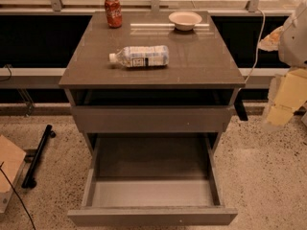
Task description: Place blue plastic bottle into middle drawer
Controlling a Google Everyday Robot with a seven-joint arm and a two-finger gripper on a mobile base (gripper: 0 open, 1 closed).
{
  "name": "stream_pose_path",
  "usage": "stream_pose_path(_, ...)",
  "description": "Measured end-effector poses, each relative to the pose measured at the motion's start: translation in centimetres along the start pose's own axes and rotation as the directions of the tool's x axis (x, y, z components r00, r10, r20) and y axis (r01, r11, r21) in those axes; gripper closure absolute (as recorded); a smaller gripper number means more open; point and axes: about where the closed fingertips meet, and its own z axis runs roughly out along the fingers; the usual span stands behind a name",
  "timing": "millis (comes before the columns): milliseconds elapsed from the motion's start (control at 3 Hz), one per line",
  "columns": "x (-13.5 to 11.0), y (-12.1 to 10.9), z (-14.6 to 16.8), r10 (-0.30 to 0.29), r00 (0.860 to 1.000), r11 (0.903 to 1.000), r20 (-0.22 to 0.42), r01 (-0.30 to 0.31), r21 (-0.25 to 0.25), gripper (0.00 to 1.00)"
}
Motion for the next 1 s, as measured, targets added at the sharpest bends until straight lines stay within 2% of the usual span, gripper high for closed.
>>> stream_pose_path(333,0.0,0.0,0.0,0.0,1.0,1.0,0.0,0.0,0.0,0.0)
stream_pose_path(667,-1.3,-0.6,0.4,-0.002,0.999,0.9996,0.033,0.001,0.029,0.0)
stream_pose_path(1000,-3.2,-1.5,1.4,0.002,0.995,0.9987,0.095,-0.007,0.051,0.0)
